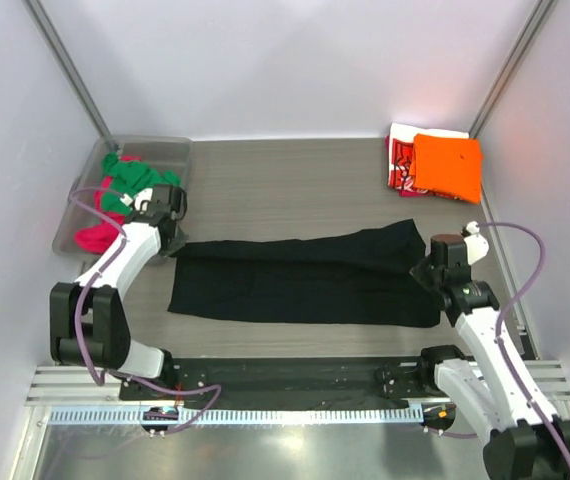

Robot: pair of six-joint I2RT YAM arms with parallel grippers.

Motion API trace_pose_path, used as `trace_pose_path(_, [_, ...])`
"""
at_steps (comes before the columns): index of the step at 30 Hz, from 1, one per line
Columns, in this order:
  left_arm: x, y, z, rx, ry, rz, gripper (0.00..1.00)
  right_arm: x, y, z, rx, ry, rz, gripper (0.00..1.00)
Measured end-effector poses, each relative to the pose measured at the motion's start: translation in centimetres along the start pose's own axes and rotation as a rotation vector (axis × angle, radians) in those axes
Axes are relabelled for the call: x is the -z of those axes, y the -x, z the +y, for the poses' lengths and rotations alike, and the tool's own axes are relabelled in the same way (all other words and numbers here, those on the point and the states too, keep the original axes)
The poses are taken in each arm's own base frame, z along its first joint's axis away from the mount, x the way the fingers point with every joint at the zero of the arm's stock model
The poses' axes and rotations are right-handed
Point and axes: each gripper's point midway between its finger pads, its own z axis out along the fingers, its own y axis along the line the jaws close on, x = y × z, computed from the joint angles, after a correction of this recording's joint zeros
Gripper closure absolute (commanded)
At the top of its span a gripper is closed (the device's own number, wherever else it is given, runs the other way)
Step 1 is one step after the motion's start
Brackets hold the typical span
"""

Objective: Fold and stack the t-shirts
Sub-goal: Fold the tshirt

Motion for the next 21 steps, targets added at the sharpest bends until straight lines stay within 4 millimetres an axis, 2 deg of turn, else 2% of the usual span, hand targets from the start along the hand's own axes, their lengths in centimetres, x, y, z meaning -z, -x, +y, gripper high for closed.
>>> trace_pose_path(2, [0.1, -0.8, 0.6, 0.01, 0.001, 0.005, 0.94, 0.8, 0.2, -0.4, -0.037, 0.008, -0.028, 0.99])
trace_pose_path(3, [0.1, -1.2, 1.0, 0.017, 0.002, 0.007, 0.9, 1.2, 0.2, -0.5, -0.055, 0.016, -0.042, 0.96])
trace_pose_path(4, [0.2, -1.6, 1.3, 0.022, 0.002, 0.008, 0.76, 1.6, 0.2, -0.7, -0.074, 0.028, -0.057, 0.74])
trace_pose_path(5, [0.3, -1.8, 1.6, 0.02, 0.004, 0.01, 0.66, 2.0, 0.2, -0.9, -0.094, 0.036, -0.067, 0.61])
trace_pose_path(6, [0.4, -2.0, 1.8, 0.022, 0.005, 0.01, 0.46, 2.3, 0.3, -1.1, -0.104, 0.04, -0.077, 0.36])
trace_pose_path(8, [0.5, -2.1, 1.8, 0.032, 0.001, 0.012, 0.21, 3.0, 0.6, -1.3, -0.129, 0.052, -0.102, 0.24])
trace_pose_path(10, [0.6, -2.0, 1.6, 0.041, -0.007, 0.009, 0.18, 3.6, 0.9, -1.4, -0.159, 0.062, -0.124, 0.22])
trace_pose_path(15, [1.5, -1.5, 1.0, 0.045, -0.05, -0.009, 0.2, 3.8, 1.0, -0.7, -0.176, 0.097, -0.121, 0.25])
trace_pose_path(18, [2.2, -1.4, -0.7, 0.002, -0.106, -0.011, 0.23, 2.3, -0.1, 0.7, -0.15, 0.112, -0.039, 0.25])
trace_pose_path(21, [2.7, -2.4, -4.3, -0.091, -0.183, 0.005, 0.23, -0.3, -2.3, 1.9, -0.107, 0.089, 0.096, 0.25])
